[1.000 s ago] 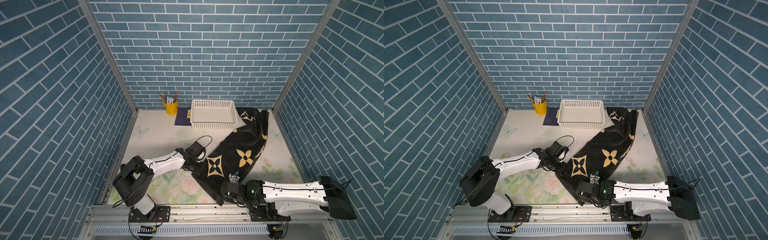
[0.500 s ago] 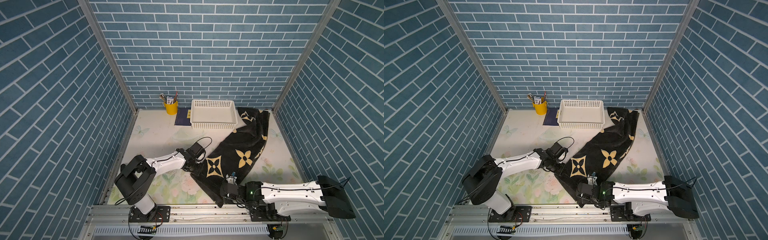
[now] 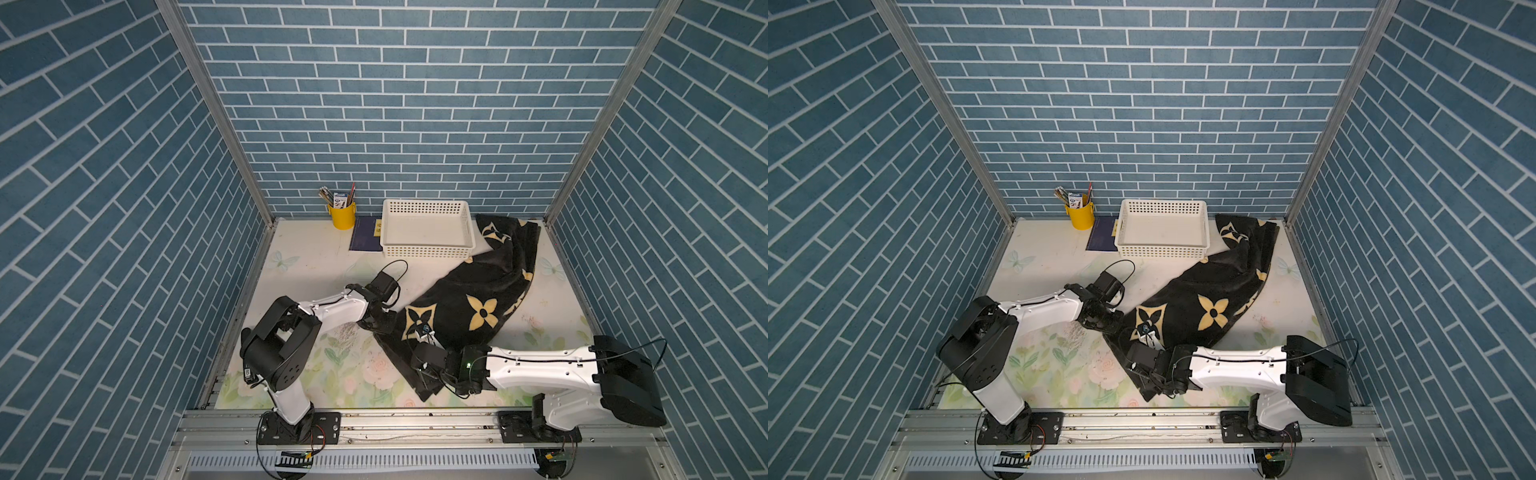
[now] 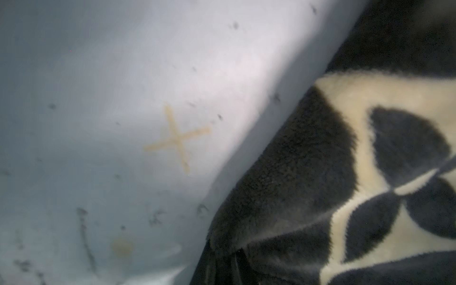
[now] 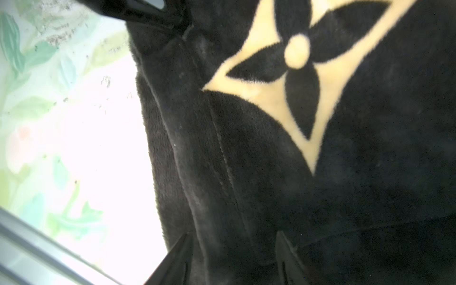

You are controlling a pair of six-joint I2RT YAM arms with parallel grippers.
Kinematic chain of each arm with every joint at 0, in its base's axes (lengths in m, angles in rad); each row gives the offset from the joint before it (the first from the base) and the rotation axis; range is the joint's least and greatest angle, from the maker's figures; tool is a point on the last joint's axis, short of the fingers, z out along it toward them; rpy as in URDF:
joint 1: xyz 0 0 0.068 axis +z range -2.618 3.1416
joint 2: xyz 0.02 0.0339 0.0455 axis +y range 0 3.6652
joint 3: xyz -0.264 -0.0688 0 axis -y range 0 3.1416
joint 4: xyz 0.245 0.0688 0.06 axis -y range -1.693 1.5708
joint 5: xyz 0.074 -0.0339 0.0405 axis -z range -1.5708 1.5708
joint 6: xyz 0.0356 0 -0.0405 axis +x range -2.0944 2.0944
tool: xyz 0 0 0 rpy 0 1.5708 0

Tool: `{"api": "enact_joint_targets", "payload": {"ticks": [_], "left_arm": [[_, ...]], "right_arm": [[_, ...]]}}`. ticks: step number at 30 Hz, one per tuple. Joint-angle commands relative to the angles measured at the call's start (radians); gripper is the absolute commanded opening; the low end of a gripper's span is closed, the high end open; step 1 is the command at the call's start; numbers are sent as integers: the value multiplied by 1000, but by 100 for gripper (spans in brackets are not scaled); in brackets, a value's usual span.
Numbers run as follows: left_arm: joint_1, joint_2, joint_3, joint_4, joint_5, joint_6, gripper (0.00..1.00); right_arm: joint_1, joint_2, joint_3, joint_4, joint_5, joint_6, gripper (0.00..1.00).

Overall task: Roll up the pillowcase
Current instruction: Roll the pillowcase at the center of the board.

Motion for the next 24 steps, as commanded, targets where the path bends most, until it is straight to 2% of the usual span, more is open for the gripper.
{"api": "enact_joint_targets", "payload": {"ticks": [1, 3, 4, 6, 8, 9, 10, 19, 24], "left_arm": [[53, 49, 21, -3, -12, 29, 17], [82, 53, 34, 6, 17, 33, 19], [98, 50, 39, 12, 36, 35, 26], [123, 35, 55, 5, 63, 32, 49], [151, -1, 67, -1, 98, 23, 64], [163, -22, 72, -4, 107, 15, 77], [178, -43, 77, -9, 117, 7, 80], [287, -178, 44, -12, 189, -46, 83], [300, -222, 21, -13, 195, -51, 83]], "right_arm": [[2, 55, 15, 151, 55, -235, 66], [2, 108, 40, 190, 58, -302, 68], [3, 137, 57, 203, 58, -324, 68], [5, 187, 97, 217, 56, -361, 68], [14, 227, 135, 218, 75, -381, 67], [18, 240, 145, 224, 82, -389, 67], [24, 251, 154, 230, 94, -399, 66], [67, 348, 178, 239, 136, -454, 63], [66, 384, 176, 227, 180, -446, 61]]}}
